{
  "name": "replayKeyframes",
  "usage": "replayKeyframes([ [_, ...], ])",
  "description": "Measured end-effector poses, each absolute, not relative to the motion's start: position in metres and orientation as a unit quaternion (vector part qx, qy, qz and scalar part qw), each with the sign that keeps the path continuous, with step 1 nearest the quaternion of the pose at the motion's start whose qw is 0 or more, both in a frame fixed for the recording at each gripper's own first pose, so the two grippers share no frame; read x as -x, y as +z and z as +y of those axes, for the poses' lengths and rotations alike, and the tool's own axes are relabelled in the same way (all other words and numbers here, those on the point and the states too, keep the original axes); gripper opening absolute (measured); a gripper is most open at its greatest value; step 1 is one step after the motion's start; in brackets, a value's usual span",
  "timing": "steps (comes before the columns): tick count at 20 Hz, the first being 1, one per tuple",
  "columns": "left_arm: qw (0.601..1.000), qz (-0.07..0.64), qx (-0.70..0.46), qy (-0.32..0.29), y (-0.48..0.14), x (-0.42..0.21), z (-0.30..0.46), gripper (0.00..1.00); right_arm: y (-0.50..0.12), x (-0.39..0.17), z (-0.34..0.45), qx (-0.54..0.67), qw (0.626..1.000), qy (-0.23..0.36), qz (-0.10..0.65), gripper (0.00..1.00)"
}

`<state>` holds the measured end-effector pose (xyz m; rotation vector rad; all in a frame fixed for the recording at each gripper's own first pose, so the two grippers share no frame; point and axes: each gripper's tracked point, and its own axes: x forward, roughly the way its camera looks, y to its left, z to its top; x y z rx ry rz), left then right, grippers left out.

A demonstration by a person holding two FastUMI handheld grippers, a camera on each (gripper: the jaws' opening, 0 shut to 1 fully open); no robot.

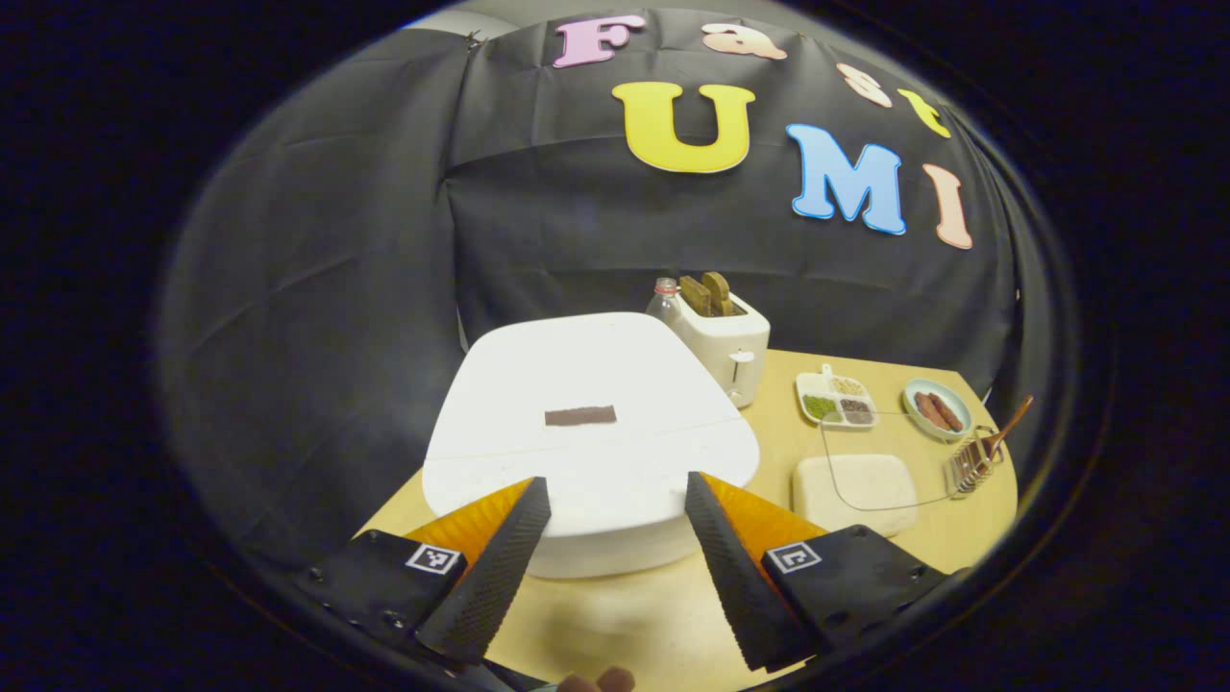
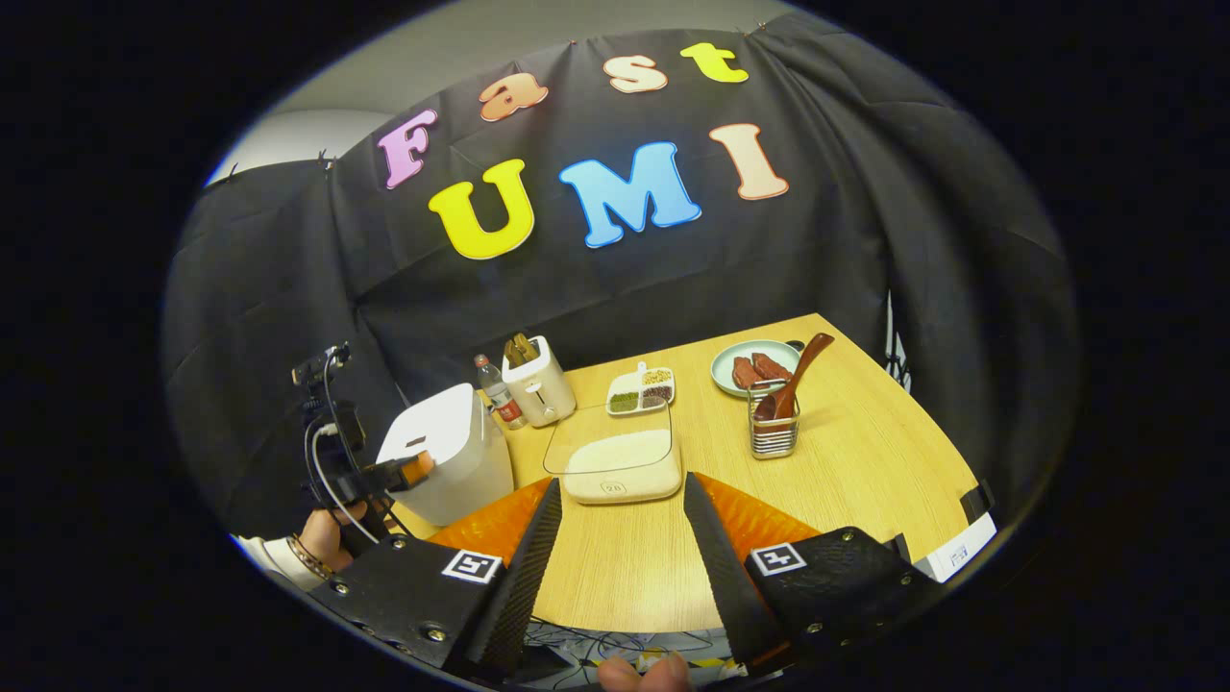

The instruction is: Close the left gripper, press the button to open the rice cooker; take a wooden spoon from the chopstick holder with the right hand, scoop a spoonful of rice and pour it into the rice cooker, then put the wooden spoon back into the chopstick holder.

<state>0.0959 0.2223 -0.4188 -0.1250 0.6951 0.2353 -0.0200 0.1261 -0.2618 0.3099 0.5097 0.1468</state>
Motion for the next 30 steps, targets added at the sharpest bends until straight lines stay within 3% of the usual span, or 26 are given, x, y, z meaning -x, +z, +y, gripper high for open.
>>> replayKeyframes([
  [5,0.940,0.317,0.073,0.105,-0.349,-0.039,0.168,0.99,-0.245,0.027,0.079,-0.127,0.960,0.094,0.230,0.79],
  [11,0.978,0.194,0.059,0.040,-0.199,0.013,0.084,0.98,-0.217,0.014,0.025,-0.112,0.975,0.070,0.179,0.79],
  [16,0.992,0.115,0.050,-0.015,-0.103,0.038,0.037,0.99,-0.140,0.018,0.005,-0.082,0.993,0.031,0.081,0.79],
  [22,0.993,0.077,0.085,-0.014,-0.072,0.032,0.056,0.97,-0.080,0.031,0.023,-0.059,0.998,0.017,0.020,0.79],
  [30,0.994,0.069,0.083,-0.011,-0.079,0.037,0.079,0.96,-0.071,0.035,0.058,-0.034,0.999,0.018,0.017,0.78],
])
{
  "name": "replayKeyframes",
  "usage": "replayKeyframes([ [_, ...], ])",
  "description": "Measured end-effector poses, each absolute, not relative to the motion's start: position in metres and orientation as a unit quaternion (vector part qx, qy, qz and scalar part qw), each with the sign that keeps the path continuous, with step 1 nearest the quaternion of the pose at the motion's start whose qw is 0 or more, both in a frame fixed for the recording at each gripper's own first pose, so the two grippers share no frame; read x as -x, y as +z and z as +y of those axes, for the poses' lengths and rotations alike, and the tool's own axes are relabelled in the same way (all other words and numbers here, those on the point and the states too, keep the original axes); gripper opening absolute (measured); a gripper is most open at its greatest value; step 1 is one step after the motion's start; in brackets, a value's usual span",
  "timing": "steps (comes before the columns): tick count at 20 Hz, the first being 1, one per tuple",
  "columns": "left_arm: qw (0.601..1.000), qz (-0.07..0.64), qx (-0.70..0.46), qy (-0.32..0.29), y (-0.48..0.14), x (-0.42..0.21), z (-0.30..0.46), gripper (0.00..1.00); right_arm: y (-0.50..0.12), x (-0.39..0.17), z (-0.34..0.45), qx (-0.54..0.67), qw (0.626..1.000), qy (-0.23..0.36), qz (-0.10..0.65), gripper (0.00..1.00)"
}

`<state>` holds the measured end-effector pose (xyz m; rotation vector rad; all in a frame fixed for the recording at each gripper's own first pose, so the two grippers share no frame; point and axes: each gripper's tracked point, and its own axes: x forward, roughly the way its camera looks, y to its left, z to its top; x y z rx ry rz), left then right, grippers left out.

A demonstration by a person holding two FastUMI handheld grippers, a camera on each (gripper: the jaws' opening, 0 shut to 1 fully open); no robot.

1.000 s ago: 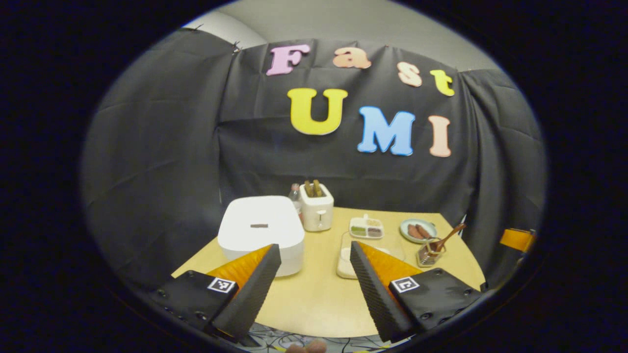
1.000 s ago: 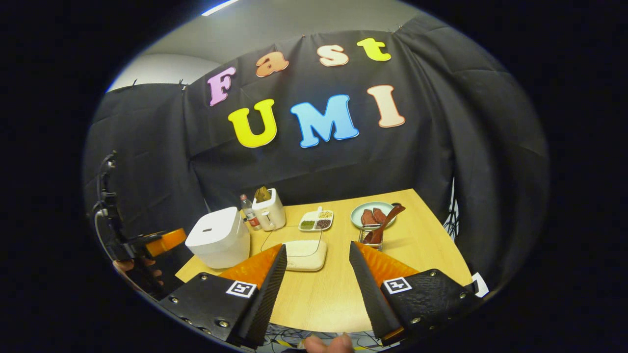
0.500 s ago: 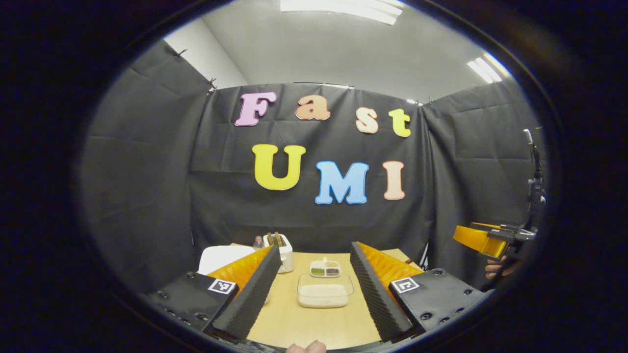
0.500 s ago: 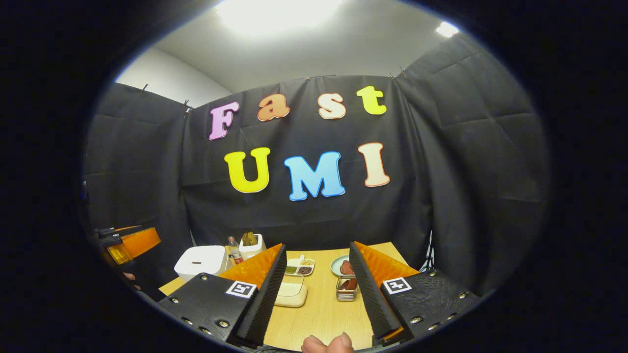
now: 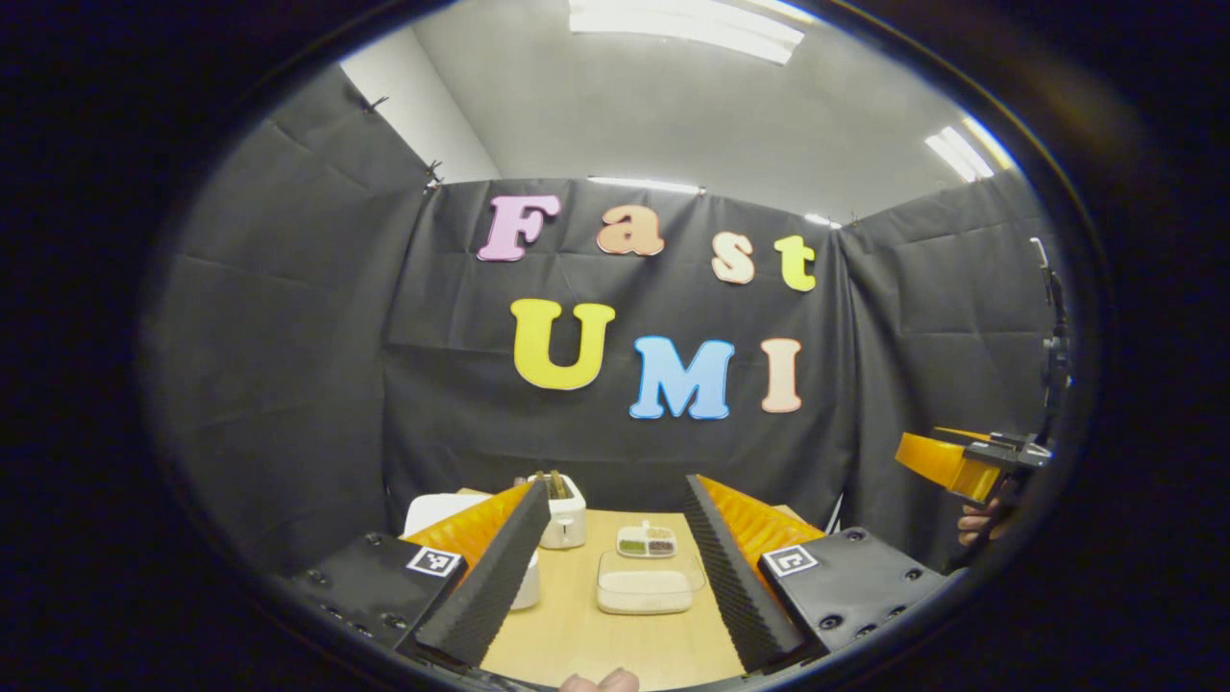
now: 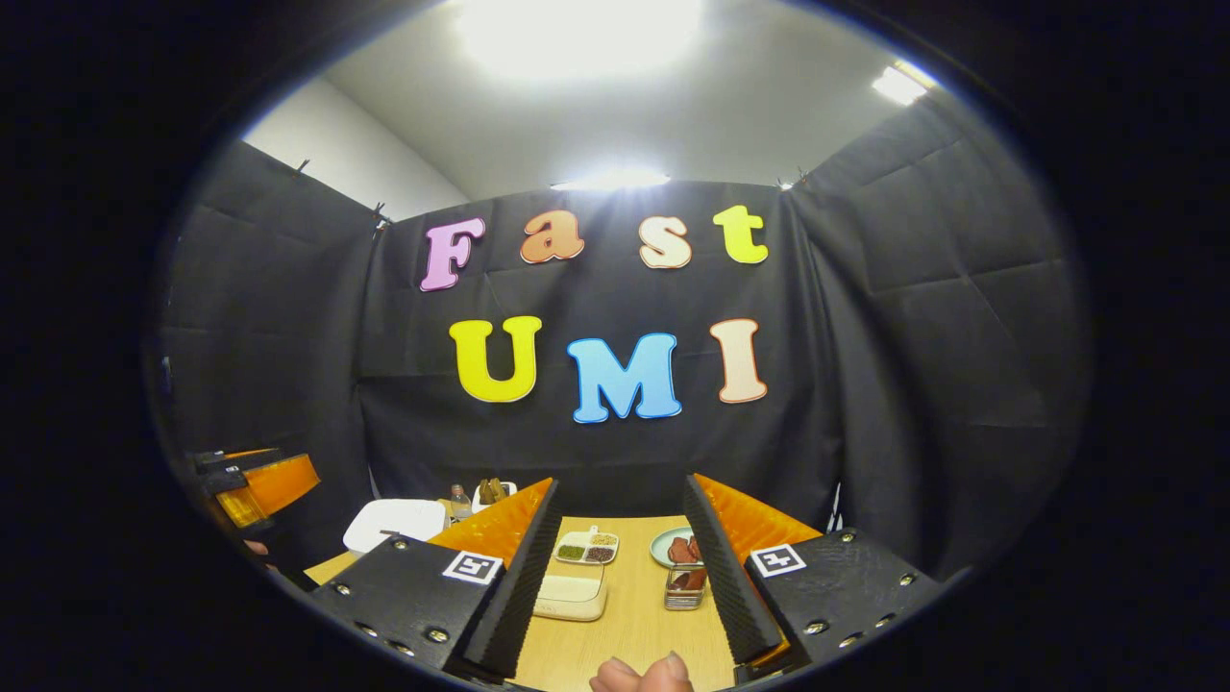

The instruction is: Close the left gripper, press the button to open the rice cooker; take a wooden spoon from the chopstick holder with the right hand, scoop a spoonful of rice and pour it into the rice cooker, then put the wooden spoon back into the chopstick holder.

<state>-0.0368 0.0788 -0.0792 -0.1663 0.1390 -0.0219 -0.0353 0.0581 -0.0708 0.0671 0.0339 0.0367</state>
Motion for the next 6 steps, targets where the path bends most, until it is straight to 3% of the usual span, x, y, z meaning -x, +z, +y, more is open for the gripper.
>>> replayKeyframes([
  [6,0.993,0.072,0.089,-0.018,-0.0877,0.0339,0.0875,0.95,-0.0628,0.0330,0.0677,-0.031,0.999,0.012,0.010,0.79],
])
